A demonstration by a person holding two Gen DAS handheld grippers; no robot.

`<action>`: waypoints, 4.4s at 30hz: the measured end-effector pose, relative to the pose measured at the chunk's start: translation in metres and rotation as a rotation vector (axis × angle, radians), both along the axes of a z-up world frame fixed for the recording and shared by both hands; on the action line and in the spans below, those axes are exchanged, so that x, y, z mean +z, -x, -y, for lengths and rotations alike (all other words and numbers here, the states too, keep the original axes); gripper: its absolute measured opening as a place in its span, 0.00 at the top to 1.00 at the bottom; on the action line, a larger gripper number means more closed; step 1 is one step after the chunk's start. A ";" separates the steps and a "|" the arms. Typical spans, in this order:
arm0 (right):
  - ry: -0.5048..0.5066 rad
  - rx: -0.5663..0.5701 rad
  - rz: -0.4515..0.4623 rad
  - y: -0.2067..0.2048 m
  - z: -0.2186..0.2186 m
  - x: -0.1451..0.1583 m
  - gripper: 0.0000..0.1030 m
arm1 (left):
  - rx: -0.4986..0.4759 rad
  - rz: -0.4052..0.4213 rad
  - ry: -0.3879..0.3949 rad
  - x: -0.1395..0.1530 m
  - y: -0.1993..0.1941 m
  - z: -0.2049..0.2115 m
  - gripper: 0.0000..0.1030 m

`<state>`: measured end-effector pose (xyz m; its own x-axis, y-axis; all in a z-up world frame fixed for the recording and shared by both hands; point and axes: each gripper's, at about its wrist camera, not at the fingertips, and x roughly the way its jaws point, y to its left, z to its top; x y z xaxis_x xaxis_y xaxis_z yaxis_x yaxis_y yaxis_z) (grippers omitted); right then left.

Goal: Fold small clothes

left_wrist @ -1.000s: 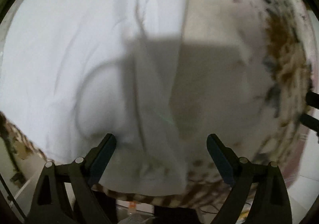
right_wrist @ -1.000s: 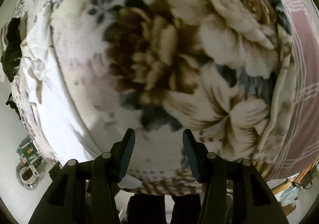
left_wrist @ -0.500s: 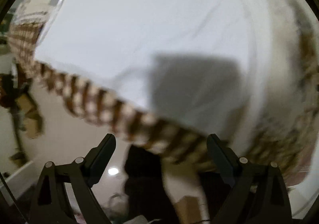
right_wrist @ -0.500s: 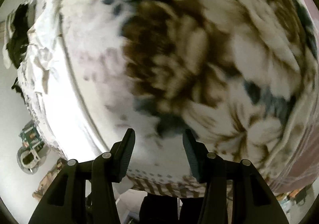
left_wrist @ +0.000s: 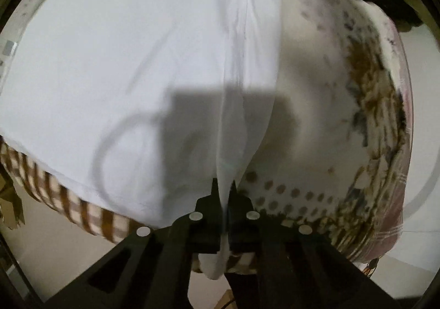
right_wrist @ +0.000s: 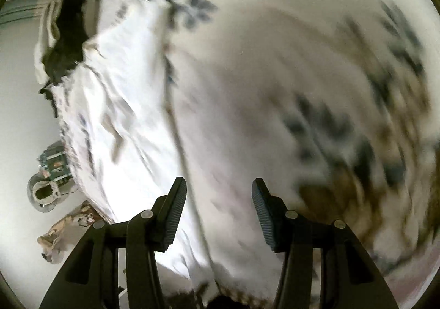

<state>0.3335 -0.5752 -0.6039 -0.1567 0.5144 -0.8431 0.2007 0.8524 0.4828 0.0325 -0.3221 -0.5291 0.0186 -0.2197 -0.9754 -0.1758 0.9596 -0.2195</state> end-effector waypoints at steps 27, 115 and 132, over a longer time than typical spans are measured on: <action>0.120 0.105 0.178 -0.173 -0.274 0.068 0.96 | 0.372 0.137 0.033 0.075 -0.014 -0.266 1.00; -0.234 -0.431 0.249 -0.190 -0.174 -0.032 0.44 | -0.156 0.409 0.461 -0.052 -0.487 -0.295 0.36; -0.175 -0.208 0.381 -0.203 -0.254 0.005 0.94 | -0.184 0.499 0.474 -0.013 -0.421 -0.305 0.91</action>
